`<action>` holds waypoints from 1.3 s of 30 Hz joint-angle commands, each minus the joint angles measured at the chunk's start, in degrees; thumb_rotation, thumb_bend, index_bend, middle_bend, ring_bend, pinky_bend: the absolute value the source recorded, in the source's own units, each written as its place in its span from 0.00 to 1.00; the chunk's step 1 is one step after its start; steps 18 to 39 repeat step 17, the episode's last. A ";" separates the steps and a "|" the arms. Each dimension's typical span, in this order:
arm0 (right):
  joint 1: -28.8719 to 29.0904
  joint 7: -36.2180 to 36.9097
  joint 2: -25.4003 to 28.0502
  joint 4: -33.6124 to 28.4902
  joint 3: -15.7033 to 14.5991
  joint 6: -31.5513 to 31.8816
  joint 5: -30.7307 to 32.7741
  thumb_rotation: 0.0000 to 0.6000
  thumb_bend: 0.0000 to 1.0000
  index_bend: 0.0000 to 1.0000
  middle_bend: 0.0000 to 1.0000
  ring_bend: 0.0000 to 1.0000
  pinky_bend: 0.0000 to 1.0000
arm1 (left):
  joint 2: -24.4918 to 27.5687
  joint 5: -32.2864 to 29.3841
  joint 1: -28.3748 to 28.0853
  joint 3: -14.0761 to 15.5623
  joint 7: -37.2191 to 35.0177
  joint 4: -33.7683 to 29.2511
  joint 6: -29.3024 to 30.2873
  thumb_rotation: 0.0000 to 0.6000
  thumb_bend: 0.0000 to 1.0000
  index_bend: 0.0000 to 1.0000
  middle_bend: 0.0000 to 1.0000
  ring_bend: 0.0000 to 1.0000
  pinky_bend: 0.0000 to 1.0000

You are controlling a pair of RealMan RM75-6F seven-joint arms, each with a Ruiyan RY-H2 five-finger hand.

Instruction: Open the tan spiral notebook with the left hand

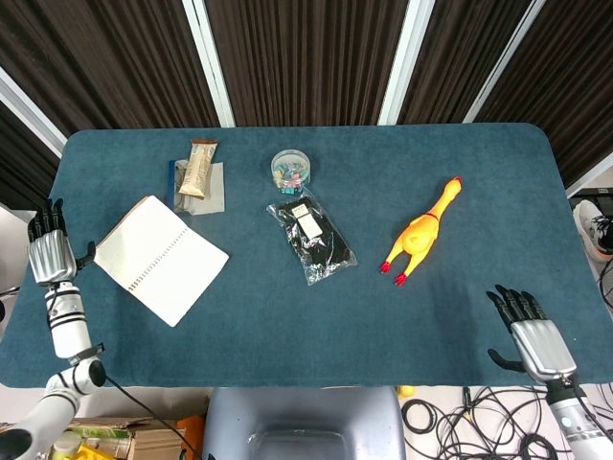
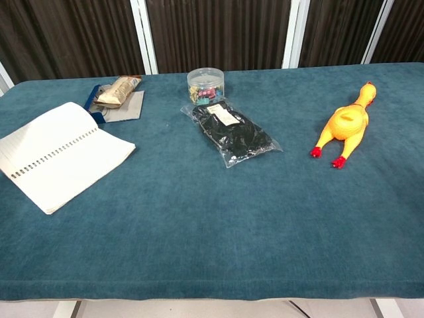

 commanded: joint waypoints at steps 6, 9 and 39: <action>-2.33 -3.94 0.21 -2.01 0.03 4.92 -1.39 1.00 0.18 0.00 0.00 0.00 0.00 | 43.95 25.29 23.97 25.57 -7.54 -60.25 13.84 1.00 0.35 0.00 0.00 0.00 0.08; -3.22 -7.50 -0.29 -3.09 0.13 6.44 -1.35 1.00 0.18 0.00 0.00 0.00 0.00 | 42.76 32.67 29.51 29.77 -6.97 -58.91 23.48 1.00 0.36 0.00 0.00 0.00 0.08; -3.83 -7.55 -0.07 -3.62 -0.21 7.65 -2.86 1.00 0.18 0.00 0.00 0.00 0.00 | 38.97 38.26 32.65 31.33 -0.87 -55.61 30.65 1.00 0.36 0.00 0.00 0.00 0.07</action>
